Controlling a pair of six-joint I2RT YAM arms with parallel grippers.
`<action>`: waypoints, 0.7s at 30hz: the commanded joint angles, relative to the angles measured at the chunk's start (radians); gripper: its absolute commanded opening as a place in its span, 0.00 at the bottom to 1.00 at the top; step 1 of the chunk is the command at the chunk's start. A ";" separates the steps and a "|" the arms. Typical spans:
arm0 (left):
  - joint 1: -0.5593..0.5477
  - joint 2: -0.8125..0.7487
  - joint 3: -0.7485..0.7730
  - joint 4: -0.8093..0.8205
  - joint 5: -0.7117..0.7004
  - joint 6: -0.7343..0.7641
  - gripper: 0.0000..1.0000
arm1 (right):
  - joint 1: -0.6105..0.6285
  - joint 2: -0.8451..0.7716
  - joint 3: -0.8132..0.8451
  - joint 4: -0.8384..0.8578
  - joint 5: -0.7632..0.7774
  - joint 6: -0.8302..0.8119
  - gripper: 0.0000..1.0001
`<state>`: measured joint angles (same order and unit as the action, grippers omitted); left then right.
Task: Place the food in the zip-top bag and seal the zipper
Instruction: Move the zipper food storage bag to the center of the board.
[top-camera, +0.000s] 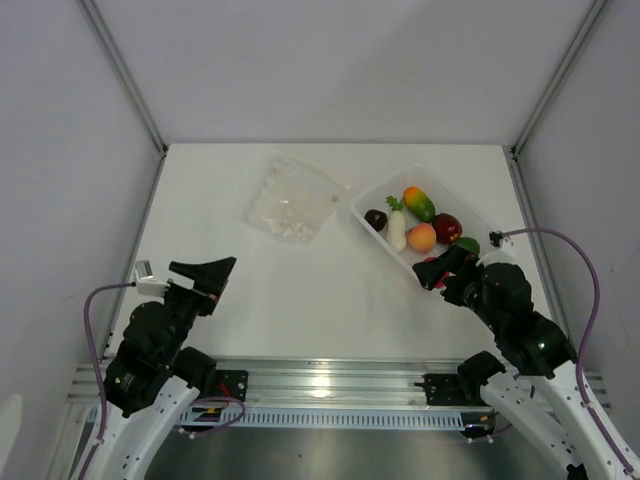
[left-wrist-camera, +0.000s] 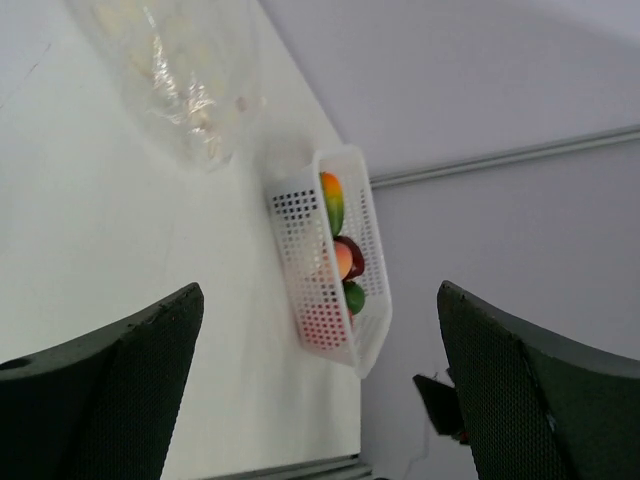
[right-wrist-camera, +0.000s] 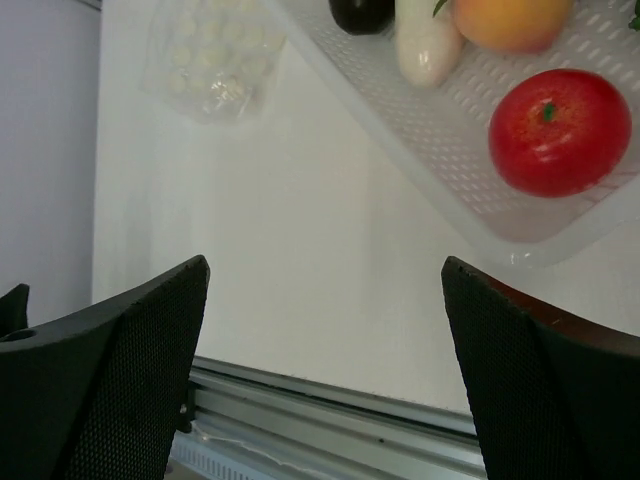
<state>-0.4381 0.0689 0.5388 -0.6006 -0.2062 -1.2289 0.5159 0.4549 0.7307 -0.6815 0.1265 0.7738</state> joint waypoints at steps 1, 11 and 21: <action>0.009 0.006 0.024 -0.107 0.040 0.066 1.00 | 0.003 0.106 0.065 0.029 0.052 -0.110 0.99; 0.009 -0.182 0.024 -0.016 0.102 0.327 1.00 | 0.133 0.659 0.297 0.304 0.005 -0.205 0.99; 0.009 -0.086 0.088 -0.048 0.074 0.474 0.91 | 0.237 1.226 0.639 0.465 -0.096 -0.272 0.99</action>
<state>-0.4381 0.0032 0.5705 -0.6510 -0.1284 -0.8429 0.7479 1.5978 1.2602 -0.3000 0.0620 0.5518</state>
